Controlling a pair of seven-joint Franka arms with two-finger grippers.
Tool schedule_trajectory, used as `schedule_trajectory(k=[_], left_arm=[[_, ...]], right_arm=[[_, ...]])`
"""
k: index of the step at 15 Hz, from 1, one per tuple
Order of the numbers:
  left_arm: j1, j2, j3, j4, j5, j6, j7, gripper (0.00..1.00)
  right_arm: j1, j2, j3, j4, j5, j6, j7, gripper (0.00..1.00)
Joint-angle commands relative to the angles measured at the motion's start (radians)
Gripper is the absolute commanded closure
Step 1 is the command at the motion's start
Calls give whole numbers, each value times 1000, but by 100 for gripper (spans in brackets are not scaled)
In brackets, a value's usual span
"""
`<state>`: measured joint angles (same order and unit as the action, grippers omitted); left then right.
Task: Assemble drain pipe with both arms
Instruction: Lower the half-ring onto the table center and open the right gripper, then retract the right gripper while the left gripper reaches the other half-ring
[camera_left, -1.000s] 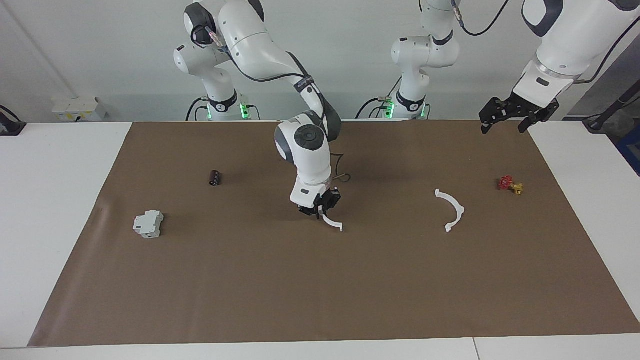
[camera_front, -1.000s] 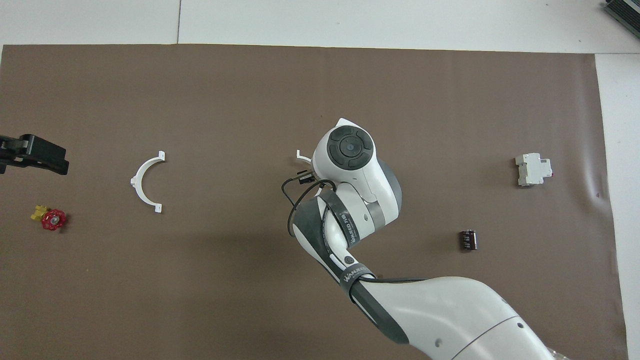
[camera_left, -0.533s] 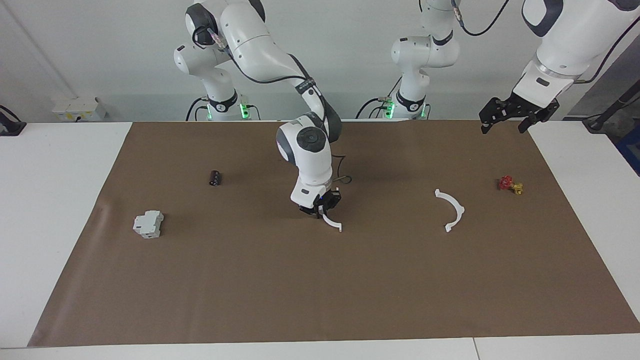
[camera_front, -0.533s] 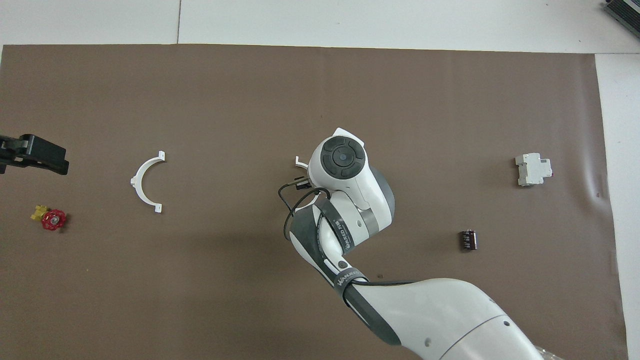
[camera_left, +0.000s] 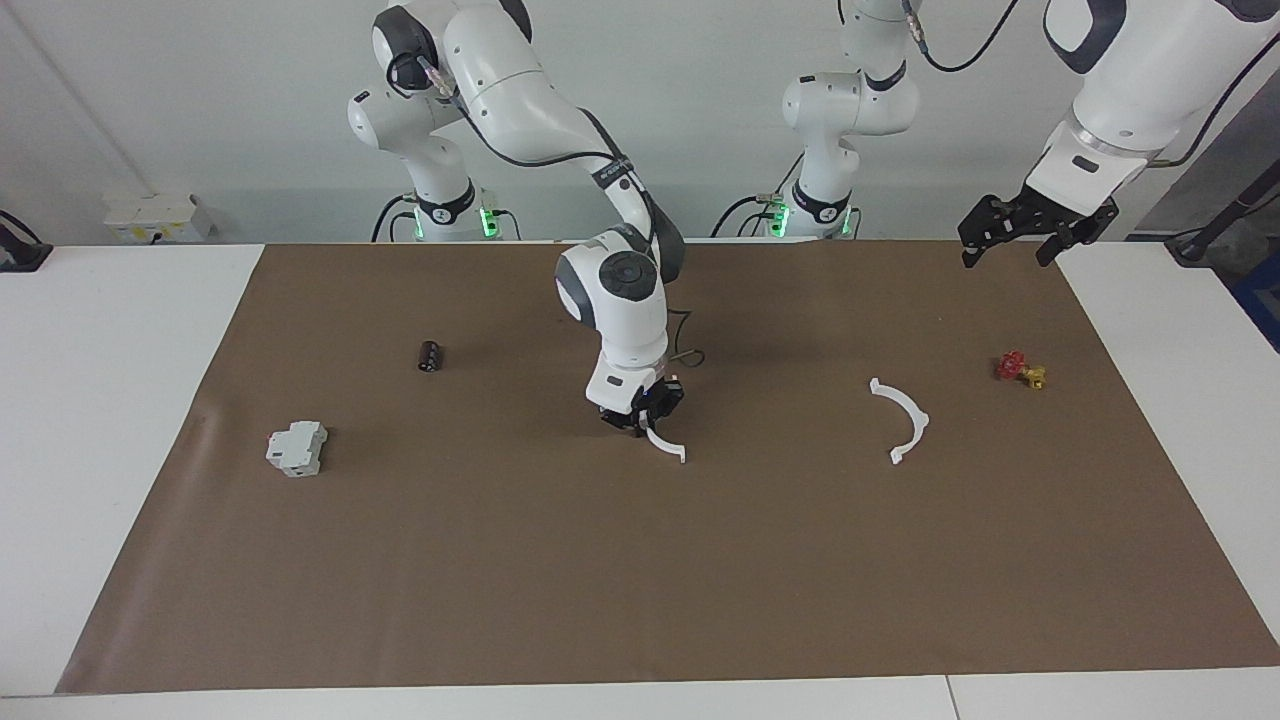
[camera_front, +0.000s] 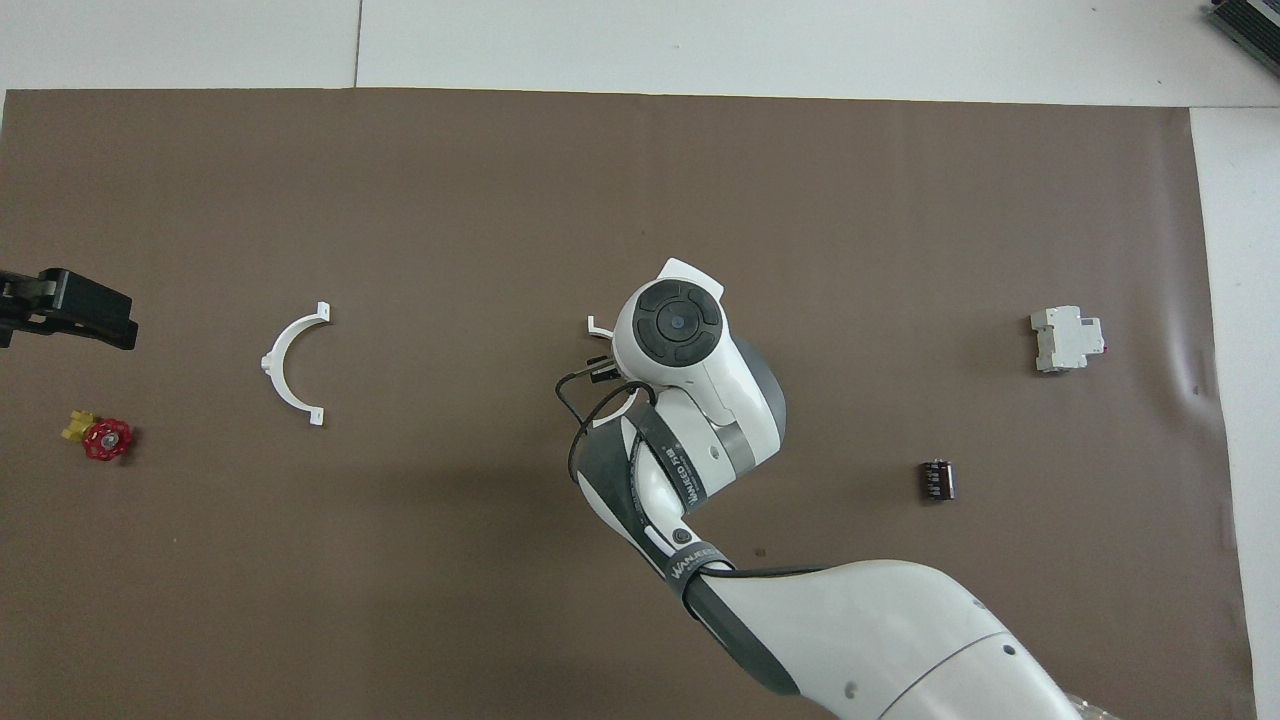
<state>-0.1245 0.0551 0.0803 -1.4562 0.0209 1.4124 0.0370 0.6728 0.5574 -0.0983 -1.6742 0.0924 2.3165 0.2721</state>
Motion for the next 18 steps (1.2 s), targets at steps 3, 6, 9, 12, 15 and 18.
schedule_trajectory(k=[3,6,9,12,15,18], left_arm=[[-1,-27,3,-32,-3,3,-8,0],[-1,-47,4,-85,8,54,-6,0],[5,-151,4,-331,8,292,-26,0],[25,-218,3,-518,8,524,-63,0],[23,-163,3,-575,7,672,-153,0],[11,-80,1,-656,7,824,-200,0]], right_arm=[[-1,-56,-8,-19,-23,-8,56,0],[-31,-154,-29,-18,-23,-109,64,0],[-102,-243,-40,-18,-31,-227,50,0],[-182,-319,-40,-18,-129,-357,50,0],[-290,-376,-38,-19,-142,-468,15,0],[-401,-410,-38,-36,-143,-574,-100,0]])
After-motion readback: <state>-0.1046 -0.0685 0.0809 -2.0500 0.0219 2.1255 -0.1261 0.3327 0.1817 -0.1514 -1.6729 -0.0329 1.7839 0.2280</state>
